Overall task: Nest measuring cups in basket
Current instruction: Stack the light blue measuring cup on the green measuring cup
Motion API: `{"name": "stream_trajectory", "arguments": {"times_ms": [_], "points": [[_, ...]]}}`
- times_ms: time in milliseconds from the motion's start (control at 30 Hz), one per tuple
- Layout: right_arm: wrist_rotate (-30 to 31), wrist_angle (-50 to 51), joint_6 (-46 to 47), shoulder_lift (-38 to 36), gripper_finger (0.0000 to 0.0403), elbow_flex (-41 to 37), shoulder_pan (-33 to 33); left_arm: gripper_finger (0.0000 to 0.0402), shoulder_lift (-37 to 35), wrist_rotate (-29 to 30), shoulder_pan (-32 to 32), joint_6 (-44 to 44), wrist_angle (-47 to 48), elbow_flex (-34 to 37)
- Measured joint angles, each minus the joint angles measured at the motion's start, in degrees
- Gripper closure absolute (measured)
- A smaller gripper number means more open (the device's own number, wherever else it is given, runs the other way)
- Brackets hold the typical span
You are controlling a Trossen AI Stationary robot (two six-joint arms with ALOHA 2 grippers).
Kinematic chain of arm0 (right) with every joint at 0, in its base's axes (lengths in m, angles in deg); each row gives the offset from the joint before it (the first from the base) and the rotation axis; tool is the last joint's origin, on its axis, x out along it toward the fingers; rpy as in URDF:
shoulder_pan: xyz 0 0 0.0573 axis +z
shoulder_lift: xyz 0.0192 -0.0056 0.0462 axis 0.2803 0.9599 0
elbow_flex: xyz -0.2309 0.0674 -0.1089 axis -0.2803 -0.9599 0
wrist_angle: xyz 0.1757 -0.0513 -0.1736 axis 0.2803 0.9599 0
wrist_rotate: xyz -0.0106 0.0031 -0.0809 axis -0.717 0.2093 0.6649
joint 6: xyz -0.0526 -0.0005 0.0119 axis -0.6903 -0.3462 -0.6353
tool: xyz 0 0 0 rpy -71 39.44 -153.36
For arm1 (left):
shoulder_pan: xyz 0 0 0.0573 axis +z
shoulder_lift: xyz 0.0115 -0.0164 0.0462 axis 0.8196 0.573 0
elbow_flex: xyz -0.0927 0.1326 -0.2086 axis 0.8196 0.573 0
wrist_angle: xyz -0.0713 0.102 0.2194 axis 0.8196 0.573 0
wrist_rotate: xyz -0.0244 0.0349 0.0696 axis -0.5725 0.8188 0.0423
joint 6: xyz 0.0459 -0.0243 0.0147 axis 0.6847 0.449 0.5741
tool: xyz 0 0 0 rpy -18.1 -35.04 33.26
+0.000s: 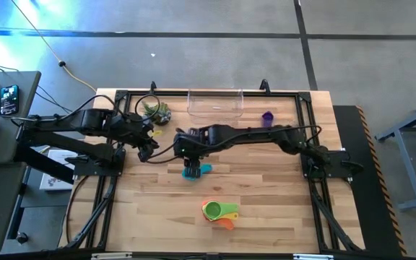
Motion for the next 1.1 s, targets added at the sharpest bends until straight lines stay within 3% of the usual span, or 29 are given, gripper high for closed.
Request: {"name": "stream_trajectory", "arguments": {"times_ms": [500, 1100], "points": [[-1.93, 0.28, -2.7, 8.25, 0.0238, 0.0, -0.09, 0.0339, -3.35, 0.74, 0.0, -0.05, -0.04, 0.0], [-3.17, -1.19, -3.76, 12.96, 0.0238, -0.02, -1.22, 0.0339, -5.94, 1.29, 0.0, -0.92, 0.0, 0.0]]}}
